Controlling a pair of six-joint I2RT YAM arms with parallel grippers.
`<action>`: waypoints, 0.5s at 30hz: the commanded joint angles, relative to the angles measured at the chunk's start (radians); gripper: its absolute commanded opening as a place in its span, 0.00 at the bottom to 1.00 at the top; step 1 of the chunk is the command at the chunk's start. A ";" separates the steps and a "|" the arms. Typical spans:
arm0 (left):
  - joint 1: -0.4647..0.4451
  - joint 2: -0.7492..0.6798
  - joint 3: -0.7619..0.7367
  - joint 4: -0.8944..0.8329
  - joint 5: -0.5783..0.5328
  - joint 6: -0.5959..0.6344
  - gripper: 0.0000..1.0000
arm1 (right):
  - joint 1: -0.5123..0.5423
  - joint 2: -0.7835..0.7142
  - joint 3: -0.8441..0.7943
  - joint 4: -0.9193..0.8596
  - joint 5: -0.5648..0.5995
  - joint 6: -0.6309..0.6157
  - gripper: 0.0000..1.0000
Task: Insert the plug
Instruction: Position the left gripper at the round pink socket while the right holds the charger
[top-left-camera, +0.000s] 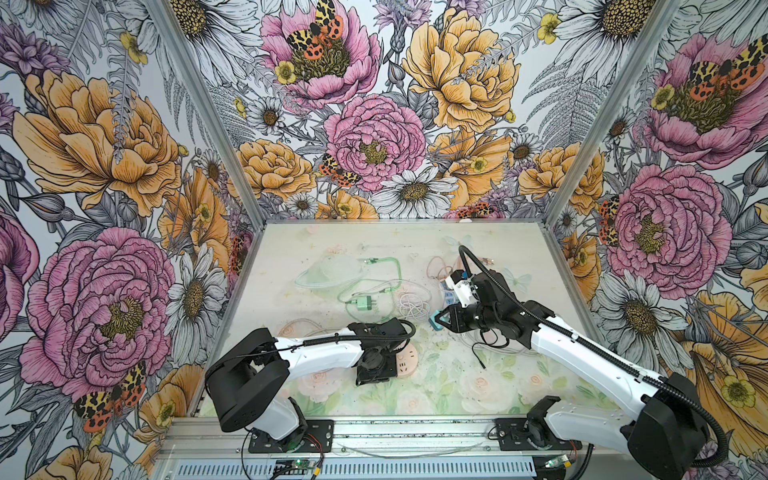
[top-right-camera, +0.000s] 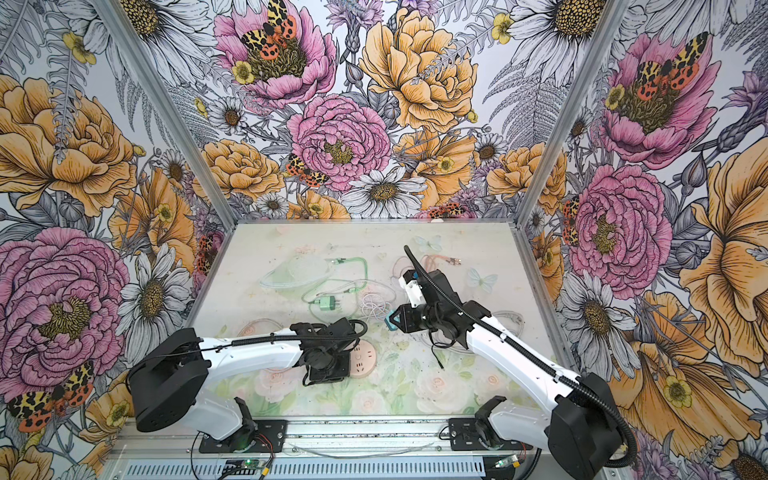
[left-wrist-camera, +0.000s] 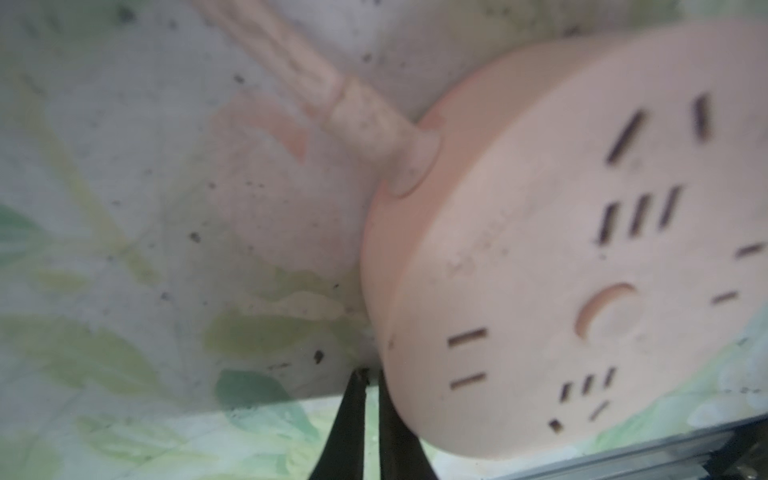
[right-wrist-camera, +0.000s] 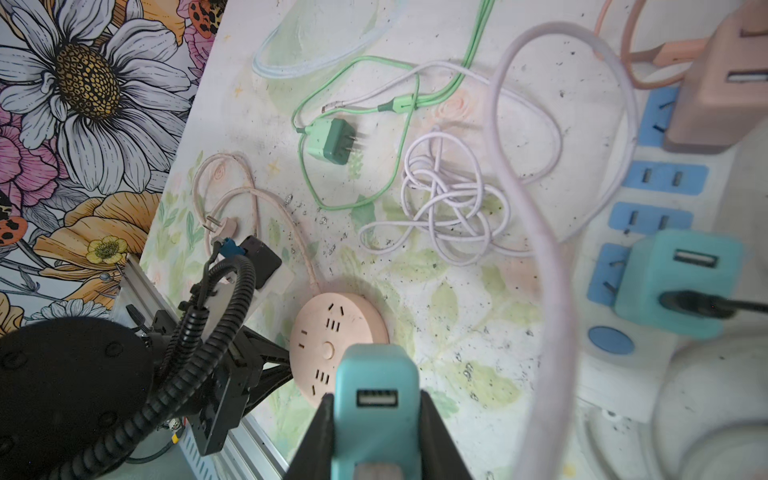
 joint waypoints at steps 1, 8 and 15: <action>-0.009 0.086 0.000 0.270 0.088 0.019 0.11 | -0.008 -0.040 0.004 -0.017 0.044 -0.019 0.00; 0.059 -0.035 0.013 0.223 0.075 0.079 0.16 | -0.011 -0.047 0.006 -0.033 0.058 -0.011 0.00; 0.197 -0.246 0.007 0.110 0.034 0.166 0.16 | -0.006 -0.031 0.013 -0.031 0.058 0.006 0.00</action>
